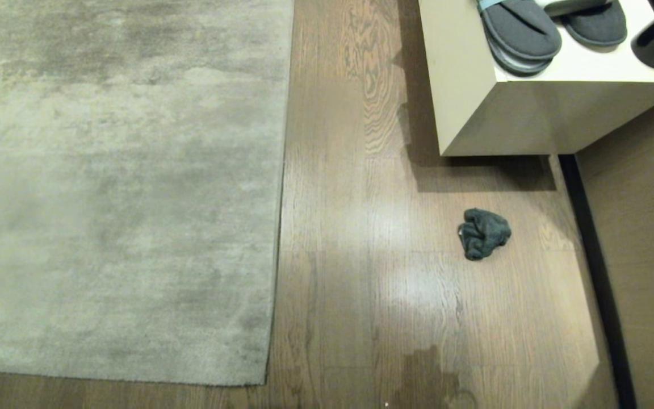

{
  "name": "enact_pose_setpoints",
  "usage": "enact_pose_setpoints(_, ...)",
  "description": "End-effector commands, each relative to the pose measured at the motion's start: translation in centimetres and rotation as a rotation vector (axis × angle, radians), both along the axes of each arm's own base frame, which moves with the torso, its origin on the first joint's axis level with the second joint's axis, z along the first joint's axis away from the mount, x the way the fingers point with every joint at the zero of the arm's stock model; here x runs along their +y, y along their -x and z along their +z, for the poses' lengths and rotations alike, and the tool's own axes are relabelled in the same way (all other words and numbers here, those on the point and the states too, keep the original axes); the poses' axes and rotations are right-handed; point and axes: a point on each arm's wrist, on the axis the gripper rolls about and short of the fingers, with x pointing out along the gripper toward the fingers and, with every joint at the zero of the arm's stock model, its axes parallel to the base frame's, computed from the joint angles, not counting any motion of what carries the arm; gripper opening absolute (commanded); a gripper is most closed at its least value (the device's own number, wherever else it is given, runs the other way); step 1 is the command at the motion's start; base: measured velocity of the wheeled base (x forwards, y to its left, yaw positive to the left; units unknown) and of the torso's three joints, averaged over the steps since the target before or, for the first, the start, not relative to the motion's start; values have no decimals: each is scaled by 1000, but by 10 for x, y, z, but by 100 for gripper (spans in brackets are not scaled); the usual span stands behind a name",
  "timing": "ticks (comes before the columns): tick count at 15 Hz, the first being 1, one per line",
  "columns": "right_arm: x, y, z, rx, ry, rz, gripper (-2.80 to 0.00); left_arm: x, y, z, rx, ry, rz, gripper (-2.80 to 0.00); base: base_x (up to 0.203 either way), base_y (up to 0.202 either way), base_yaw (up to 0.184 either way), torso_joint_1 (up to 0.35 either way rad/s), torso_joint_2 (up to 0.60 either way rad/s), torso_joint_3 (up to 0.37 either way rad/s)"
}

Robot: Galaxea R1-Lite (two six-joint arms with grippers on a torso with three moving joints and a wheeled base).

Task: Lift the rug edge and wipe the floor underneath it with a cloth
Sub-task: Pick up the rag

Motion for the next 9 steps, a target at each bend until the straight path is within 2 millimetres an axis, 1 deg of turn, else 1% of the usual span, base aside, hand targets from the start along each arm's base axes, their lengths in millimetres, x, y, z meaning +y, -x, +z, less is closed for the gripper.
enact_pose_setpoints(1,0,0,0,0,-1,0,-280,0,0,0,0,0,1,-280,0,0,0,-1,2,-193)
enact_pose_setpoints(9,0,0,0,0,-1,0,-280,0,0,0,0,0,0,-280,0,0,0,3,3,-198)
